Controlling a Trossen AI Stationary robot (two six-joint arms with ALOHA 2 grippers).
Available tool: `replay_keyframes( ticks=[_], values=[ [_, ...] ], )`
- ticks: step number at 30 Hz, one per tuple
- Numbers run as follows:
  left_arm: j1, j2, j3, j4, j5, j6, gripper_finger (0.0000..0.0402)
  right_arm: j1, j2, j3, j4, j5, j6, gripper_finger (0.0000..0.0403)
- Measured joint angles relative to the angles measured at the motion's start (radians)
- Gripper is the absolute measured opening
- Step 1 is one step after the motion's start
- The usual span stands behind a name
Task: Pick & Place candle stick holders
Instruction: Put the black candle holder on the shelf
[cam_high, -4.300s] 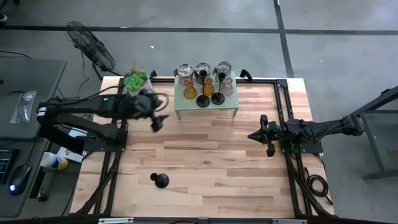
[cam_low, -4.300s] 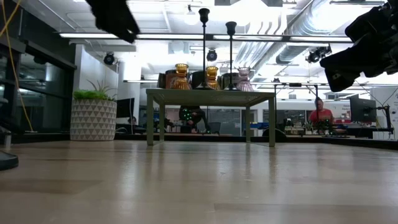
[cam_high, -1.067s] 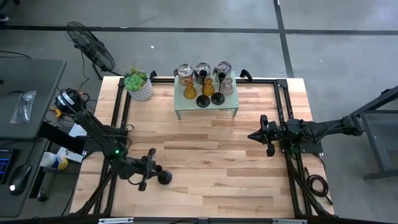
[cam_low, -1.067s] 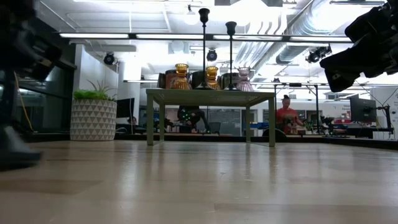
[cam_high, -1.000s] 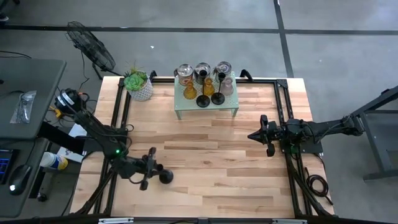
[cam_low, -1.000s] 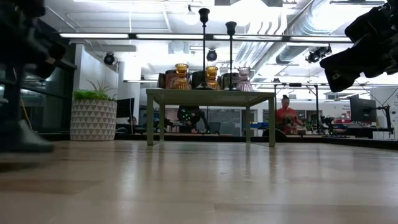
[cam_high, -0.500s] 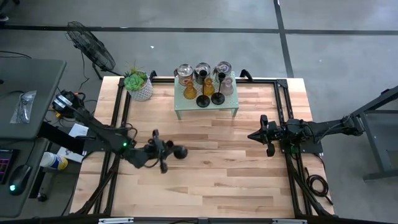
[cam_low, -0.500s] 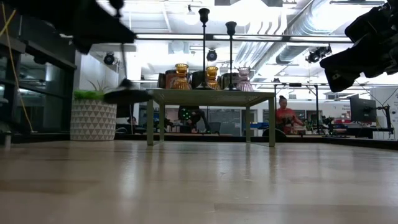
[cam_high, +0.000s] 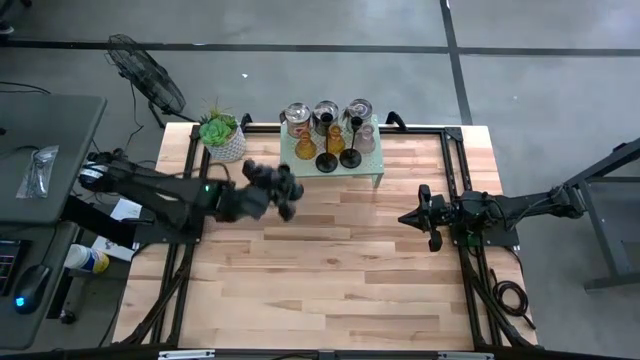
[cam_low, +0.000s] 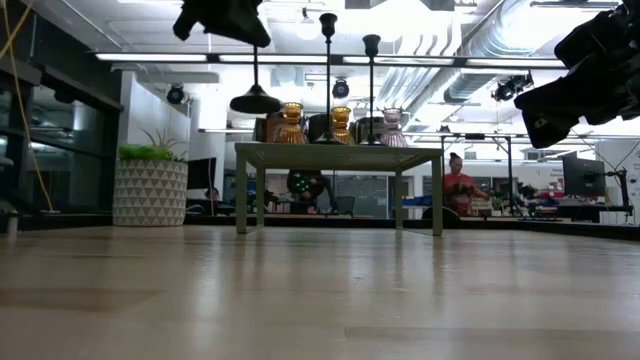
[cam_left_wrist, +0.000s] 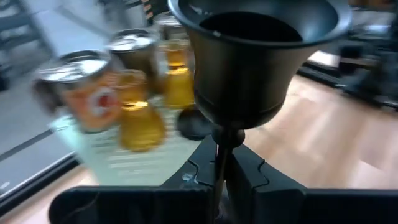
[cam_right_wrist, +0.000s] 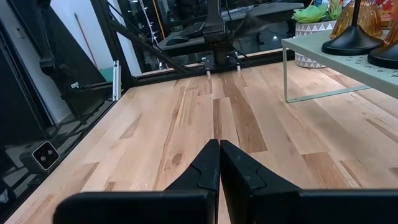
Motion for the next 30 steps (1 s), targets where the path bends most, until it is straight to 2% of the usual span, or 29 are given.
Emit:
replay_keyframes(
  ticks=[5, 9, 16, 30],
  values=[
    [0.121, 0.022, 0.105, -0.191, -0.001, -0.097, 0.0006, 0.0, 0.0, 0.0, 0.0, 0.0, 0.0, 0.0003],
    [0.195, 0.063, 0.124, -0.185, 0.0, -0.111, 0.0006, 0.0, 0.0, 0.0, 0.0, 0.0, 0.0, 0.0003],
    [0.265, 0.149, 0.13, -0.08, 0.043, -0.115, 0.0006, 0.0, 0.0, 0.0, 0.0, 0.0, 0.0, 0.0003],
    [0.337, 0.161, 0.129, -0.105, 0.102, -0.119, 0.0006, 0.0, 0.0, 0.0, 0.0, 0.0, 0.0, 0.0003]
  ],
)
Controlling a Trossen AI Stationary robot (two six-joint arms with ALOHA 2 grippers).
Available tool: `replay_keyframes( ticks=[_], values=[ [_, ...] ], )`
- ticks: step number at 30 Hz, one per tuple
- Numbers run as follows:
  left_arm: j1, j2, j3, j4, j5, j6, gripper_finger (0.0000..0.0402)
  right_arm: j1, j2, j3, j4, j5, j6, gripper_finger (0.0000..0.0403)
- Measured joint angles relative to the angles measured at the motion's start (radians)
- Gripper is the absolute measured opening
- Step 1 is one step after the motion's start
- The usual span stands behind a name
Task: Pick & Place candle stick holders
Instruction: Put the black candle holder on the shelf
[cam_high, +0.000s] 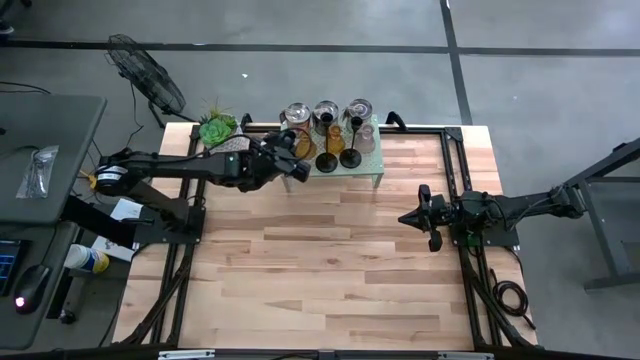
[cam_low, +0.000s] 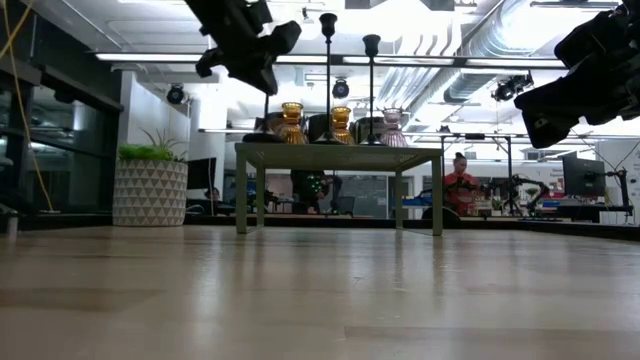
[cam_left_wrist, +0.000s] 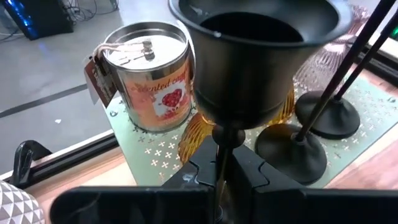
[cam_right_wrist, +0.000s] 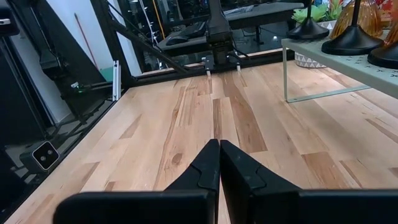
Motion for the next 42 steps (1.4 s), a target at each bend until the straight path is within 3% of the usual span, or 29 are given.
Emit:
replay_keyframes(
  ticks=[42],
  values=[
    [-0.001, 0.031, -0.001, 0.026, -0.032, 0.045, 0.002, 0.0, 0.002, 0.0, 0.0, 0.0, 0.0, 0.0003]
  ],
)
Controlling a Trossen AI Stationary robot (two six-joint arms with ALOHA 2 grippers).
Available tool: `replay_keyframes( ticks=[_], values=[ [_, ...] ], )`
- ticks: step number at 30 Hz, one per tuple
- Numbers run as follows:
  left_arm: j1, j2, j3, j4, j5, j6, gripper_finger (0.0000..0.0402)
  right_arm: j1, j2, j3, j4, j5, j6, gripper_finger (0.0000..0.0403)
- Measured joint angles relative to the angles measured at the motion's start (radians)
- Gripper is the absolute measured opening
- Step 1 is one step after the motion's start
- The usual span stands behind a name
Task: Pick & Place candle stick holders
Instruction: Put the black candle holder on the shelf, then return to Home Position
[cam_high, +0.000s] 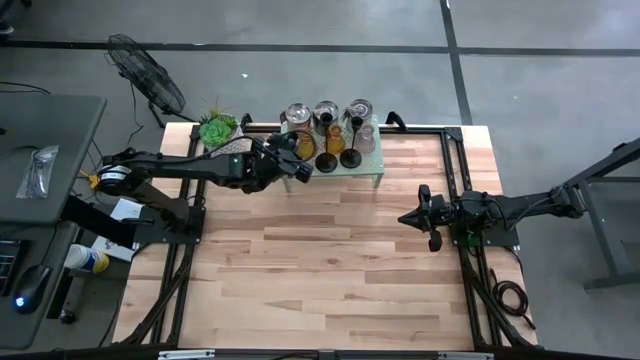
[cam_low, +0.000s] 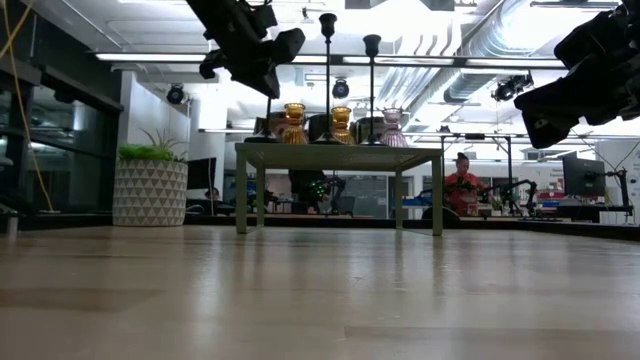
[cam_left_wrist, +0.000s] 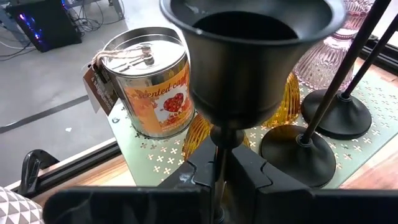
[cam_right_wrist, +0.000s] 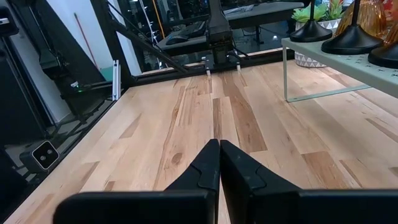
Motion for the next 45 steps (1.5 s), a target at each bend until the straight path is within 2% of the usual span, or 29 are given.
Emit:
replay_keyframes(
  ticks=[15, 24, 30, 36, 41, 45],
  values=[
    [-0.002, 0.001, 0.0, -0.001, 0.022, 0.0, 0.0031, 0.0, 0.0, 0.0, 0.0, 0.0, 0.0, 0.0003],
    [-0.002, 0.002, 0.0, -0.001, 0.023, 0.0, 0.0107, 0.0, 0.0, 0.0, 0.0, 0.0, 0.0, 0.0003],
    [-0.002, 0.002, 0.0, -0.018, 0.048, 0.001, 0.014, 0.0, 0.0, 0.0, 0.0, 0.0, 0.0, 0.0003],
    [-0.015, 0.001, 0.0, -0.03, 0.039, 0.072, 0.0178, 0.0, 0.0, 0.0, 0.0, 0.0, 0.0, 0.0003],
    [-0.034, -0.02, 0.0, -0.049, 0.004, 0.086, 0.0227, 0.0, 0.0, 0.0, 0.0, 0.0, 0.0, 0.0003],
    [-0.06, -0.061, 0.0, -0.155, -0.037, 0.054, 0.0251, 0.0, 0.0, 0.0, 0.0, 0.0, 0.0, 0.0003]
  ],
)
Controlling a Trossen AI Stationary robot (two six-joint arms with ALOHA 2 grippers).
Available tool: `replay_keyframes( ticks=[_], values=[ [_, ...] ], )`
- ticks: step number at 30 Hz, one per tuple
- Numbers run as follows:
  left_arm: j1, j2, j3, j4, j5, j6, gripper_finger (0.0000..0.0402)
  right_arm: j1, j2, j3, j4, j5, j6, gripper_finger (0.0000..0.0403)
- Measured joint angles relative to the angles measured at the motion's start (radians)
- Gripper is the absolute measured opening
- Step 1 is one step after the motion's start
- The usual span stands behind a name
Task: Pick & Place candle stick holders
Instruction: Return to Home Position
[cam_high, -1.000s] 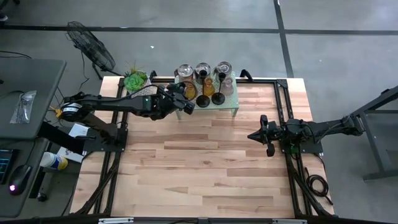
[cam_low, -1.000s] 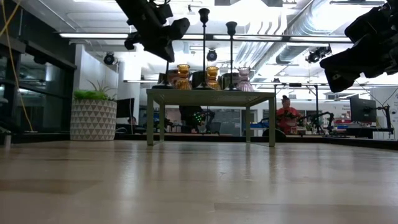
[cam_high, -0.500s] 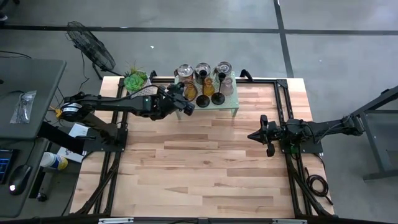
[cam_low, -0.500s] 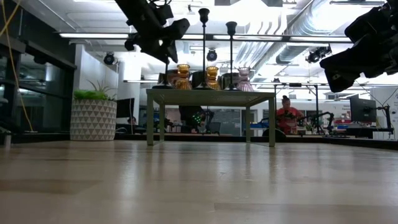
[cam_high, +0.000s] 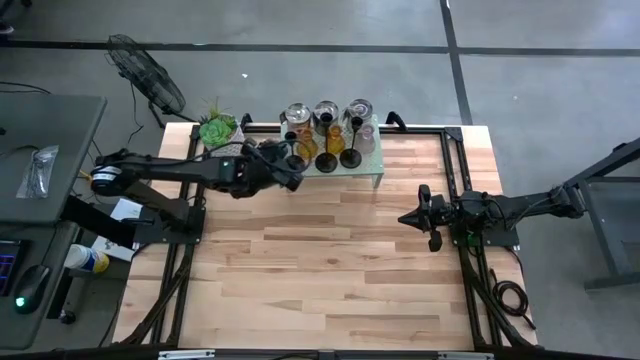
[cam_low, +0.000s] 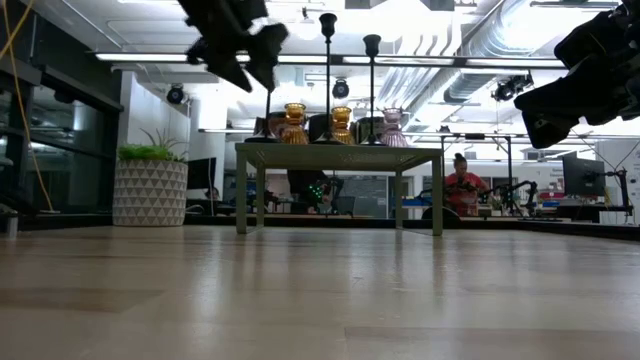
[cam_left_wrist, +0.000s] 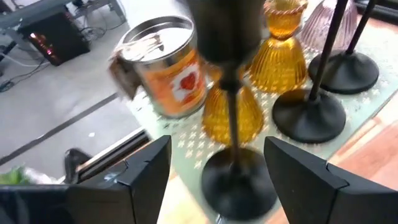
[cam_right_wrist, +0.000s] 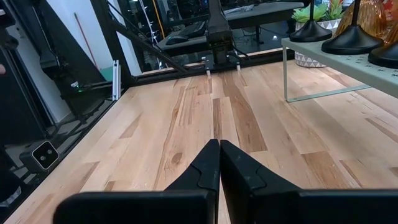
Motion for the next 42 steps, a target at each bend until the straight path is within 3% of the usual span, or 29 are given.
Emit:
replay_keyframes(
  ticks=[4, 9, 12, 19, 25, 35, 42],
  values=[
    [-0.032, -0.066, -0.021, -0.092, -0.002, -0.073, 0.0255, 0.0, 0.0, 0.0, 0.0, 0.0, 0.0, 0.0003],
    [-0.086, -0.198, -0.165, 0.009, 0.066, -0.08, 0.0255, 0.0, 0.0, 0.0, 0.0, 0.0, 0.0, 0.0003],
    [-0.114, -0.287, -0.309, 0.173, 0.162, -0.042, 0.0255, 0.0, 0.0, 0.0, 0.0, 0.0, 0.0, 0.0003],
    [-0.119, -0.474, -0.709, 0.767, 0.556, 0.213, 0.0255, 0.0, 0.0, 0.0, 0.0, 0.0, 0.0, 0.0003],
    [-0.119, -0.607, -0.941, 1.049, 0.725, 0.268, 0.0255, 0.0, 0.0, 0.0, 0.0, 0.0, 0.0, 0.0003],
    [-0.119, -0.864, -1.063, 1.059, 0.782, 0.311, 0.0255, 0.0, 0.0, 0.0, 0.0, 0.0, 0.0, 0.0003],
    [-0.118, -1.043, -1.08, 0.872, 0.754, 0.313, 0.0255, 0.0, 0.0, 0.0, 0.0, 0.0, 0.0, 0.0003]
  ],
)
